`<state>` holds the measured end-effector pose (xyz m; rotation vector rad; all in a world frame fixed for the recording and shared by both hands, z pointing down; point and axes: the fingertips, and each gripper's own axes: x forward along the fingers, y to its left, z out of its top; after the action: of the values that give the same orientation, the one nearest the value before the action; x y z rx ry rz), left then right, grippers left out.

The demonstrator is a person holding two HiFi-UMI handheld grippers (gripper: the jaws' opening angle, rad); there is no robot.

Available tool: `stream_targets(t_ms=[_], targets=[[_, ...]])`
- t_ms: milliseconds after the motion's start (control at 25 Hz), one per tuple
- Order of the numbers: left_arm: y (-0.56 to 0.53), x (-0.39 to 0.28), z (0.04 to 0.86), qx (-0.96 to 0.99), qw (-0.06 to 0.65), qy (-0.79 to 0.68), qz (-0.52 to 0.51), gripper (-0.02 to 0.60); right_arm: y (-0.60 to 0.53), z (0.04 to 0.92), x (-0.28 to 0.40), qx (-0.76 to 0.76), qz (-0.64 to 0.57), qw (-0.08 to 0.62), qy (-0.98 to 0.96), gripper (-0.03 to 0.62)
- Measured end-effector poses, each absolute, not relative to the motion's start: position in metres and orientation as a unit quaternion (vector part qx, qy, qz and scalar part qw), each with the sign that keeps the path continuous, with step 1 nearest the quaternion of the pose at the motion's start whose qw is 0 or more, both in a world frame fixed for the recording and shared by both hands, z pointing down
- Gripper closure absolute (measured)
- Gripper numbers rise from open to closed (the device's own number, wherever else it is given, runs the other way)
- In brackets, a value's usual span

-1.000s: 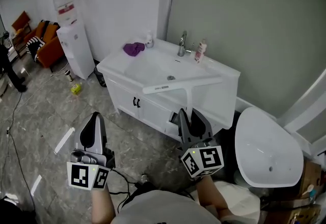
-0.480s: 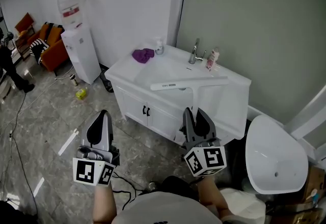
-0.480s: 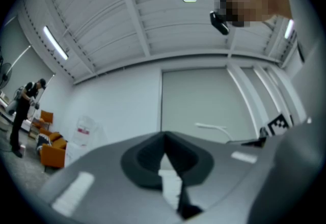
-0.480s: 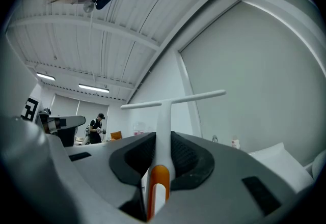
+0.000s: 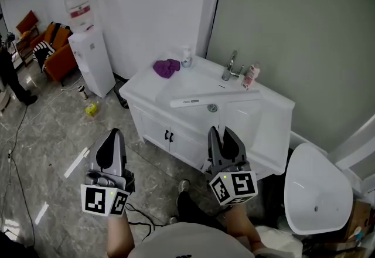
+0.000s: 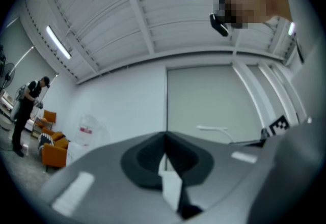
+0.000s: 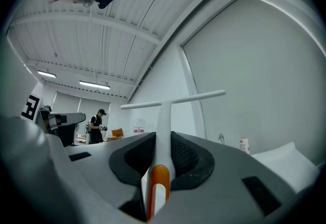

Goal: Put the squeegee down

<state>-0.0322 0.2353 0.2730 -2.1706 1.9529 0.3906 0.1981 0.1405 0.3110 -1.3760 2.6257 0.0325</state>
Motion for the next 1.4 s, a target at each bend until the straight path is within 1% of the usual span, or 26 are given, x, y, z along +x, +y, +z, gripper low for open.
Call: stream_targets(t_ms=[280,800,1080,1400], targets=[[0.164,-0.05,0.268,-0.723,0.103,0.671,0.131,0.574,0.062,0.307,0.18,-0.452,0.013,0.092,0.887,0.517],[0.039,-0.049,0.251,-0.716,0.113,0.676,0.132,0.574,-0.07,0.292,0.166,-0.425,0.006,0.102,0.899,0.517],[-0.004,-0.034,0.247,-0.717,0.129,0.673,0.125,0.574,-0.111,0.296,0.169,-0.412,0.002,0.11,0.904,0.517],[-0.031,-0.038,0.249,-0.719,0.123,0.673,0.122,0.574,-0.139,0.3,0.162,-0.412,-0.01,0.11,0.904,0.517]])
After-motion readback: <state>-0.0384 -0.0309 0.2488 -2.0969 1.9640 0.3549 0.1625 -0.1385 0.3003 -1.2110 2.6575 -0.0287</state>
